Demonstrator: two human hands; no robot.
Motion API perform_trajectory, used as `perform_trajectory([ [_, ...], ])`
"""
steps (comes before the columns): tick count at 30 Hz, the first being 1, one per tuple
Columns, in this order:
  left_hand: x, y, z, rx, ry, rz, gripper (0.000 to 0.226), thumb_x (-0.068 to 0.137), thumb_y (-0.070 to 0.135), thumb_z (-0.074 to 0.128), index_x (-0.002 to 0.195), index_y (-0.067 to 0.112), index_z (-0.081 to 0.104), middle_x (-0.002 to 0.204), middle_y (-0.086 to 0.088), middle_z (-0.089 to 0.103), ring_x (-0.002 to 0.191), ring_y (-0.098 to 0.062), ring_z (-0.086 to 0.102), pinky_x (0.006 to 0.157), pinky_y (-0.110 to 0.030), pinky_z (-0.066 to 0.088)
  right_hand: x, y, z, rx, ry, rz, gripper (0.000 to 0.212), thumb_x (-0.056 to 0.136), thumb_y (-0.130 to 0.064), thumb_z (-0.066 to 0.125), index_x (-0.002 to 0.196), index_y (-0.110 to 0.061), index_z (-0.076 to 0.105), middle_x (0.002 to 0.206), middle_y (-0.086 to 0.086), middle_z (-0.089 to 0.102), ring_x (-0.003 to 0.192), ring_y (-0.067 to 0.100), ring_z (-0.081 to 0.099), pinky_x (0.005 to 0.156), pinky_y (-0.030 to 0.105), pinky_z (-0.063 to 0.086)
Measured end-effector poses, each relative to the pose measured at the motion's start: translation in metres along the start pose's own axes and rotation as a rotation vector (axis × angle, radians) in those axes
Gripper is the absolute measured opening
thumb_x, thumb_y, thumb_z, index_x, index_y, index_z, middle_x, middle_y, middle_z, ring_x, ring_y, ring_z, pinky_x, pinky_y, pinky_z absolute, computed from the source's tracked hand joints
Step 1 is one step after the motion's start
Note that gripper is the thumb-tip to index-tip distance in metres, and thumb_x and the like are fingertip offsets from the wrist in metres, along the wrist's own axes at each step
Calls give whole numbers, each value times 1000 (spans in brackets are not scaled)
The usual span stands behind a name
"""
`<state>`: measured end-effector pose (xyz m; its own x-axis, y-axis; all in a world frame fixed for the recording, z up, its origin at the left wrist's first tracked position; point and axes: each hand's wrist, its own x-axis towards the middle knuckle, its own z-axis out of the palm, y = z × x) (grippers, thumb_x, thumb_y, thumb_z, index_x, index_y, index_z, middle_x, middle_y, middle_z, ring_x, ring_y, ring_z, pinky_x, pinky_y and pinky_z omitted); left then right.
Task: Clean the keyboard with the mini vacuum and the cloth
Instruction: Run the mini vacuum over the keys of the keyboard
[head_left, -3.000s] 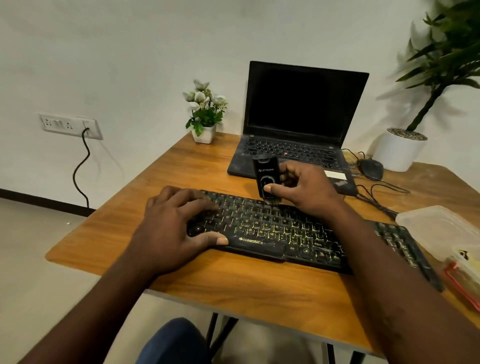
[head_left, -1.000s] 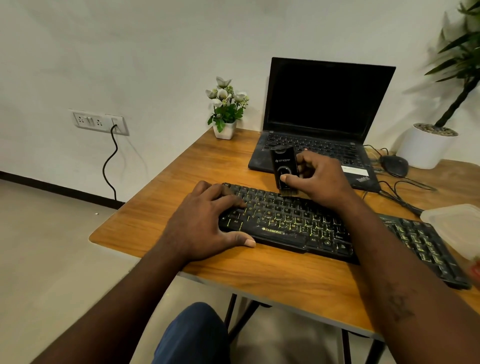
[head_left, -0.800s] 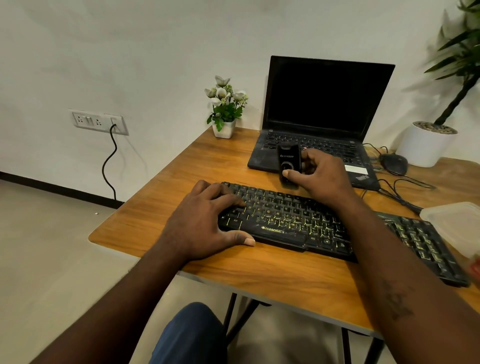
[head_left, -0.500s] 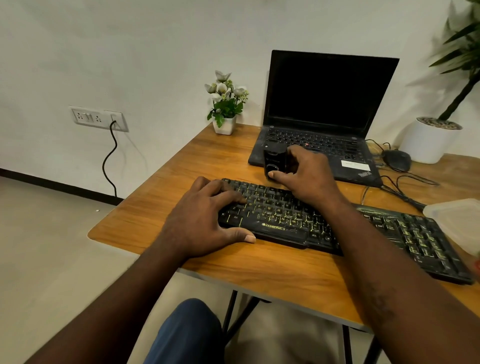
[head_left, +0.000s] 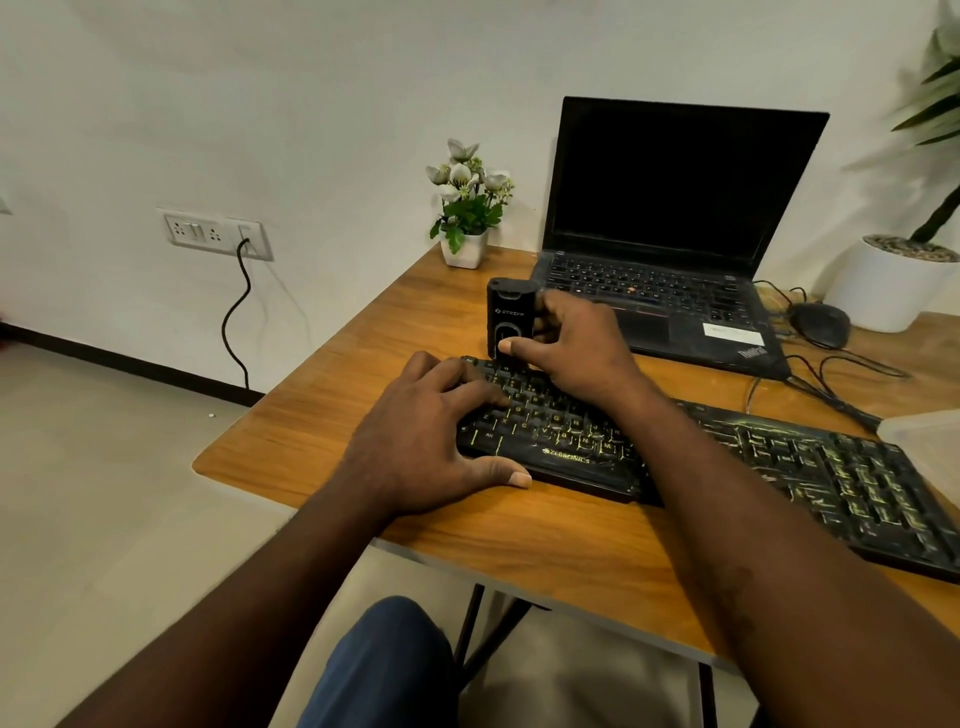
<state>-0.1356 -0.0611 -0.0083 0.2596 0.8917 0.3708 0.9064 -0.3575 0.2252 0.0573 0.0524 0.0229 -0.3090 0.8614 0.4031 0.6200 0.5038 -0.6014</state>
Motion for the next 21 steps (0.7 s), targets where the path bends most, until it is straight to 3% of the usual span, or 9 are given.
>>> perform_trajectory([
  [7, 1, 1, -1, 3, -22, -7, 92, 67, 100, 47, 140, 44, 52, 139, 14, 49, 126, -9, 33, 93, -32, 43, -2, 18, -25, -41, 38, 120, 50, 83, -38, 83, 128, -24, 67, 103, -10, 67, 94, 10, 65, 72, 22, 49],
  [13, 2, 2, 0, 0, -8, 0, 92, 66, 100, 48, 138, 43, 54, 137, 14, 50, 125, -10, 34, 94, -34, 45, -5, 18, -27, -32, 70, 149, 46, 84, -37, 83, 124, -22, 68, 96, -10, 68, 86, 6, 64, 66, 20, 46],
  [18, 5, 5, 3, -1, 28, 13, 90, 67, 99, 53, 134, 40, 58, 133, 15, 53, 121, -9, 36, 94, -35, 47, 0, -7, 0, -51, 49, 17, 51, 83, -38, 84, 128, -23, 67, 113, -5, 74, 92, 5, 67, 77, 18, 52],
  [21, 5, 4, 3, 8, 26, 13, 90, 67, 99, 52, 135, 40, 57, 134, 14, 52, 121, -9, 36, 94, -35, 48, -1, -6, -2, -72, 40, 8, 55, 83, -39, 84, 133, -23, 65, 119, -4, 73, 97, 7, 66, 74, 13, 47],
])
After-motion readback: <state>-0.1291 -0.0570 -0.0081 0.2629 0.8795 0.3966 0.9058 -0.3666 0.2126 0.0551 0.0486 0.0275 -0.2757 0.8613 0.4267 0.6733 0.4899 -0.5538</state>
